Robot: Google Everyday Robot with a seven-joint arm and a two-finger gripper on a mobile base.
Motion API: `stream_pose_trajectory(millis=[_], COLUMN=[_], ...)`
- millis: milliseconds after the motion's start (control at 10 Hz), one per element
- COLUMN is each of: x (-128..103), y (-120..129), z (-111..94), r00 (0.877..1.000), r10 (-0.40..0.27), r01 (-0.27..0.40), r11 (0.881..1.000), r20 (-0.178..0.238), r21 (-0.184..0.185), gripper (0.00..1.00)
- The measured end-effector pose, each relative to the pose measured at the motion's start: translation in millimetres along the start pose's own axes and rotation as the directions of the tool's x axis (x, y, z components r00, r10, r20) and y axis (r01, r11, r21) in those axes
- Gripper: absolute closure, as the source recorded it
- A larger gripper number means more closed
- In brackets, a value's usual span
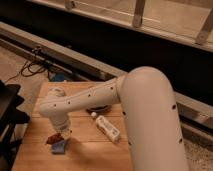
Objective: Place the pepper on the white sponge
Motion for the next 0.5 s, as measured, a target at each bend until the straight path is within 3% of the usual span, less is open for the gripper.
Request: stream_pose_trajectory(millis=[300,500], x=[-9.8,-13.8], y=[-3.1,-2.2], z=[4.4,6.5], r00=[0.999,0.998], r10=[-0.037,-0.058], r01=[0.037,0.058], r11=[0.999,0.998], r20=[0.015,0.009], r21=[-0.004,-0.015], gripper=[0.34,0.20])
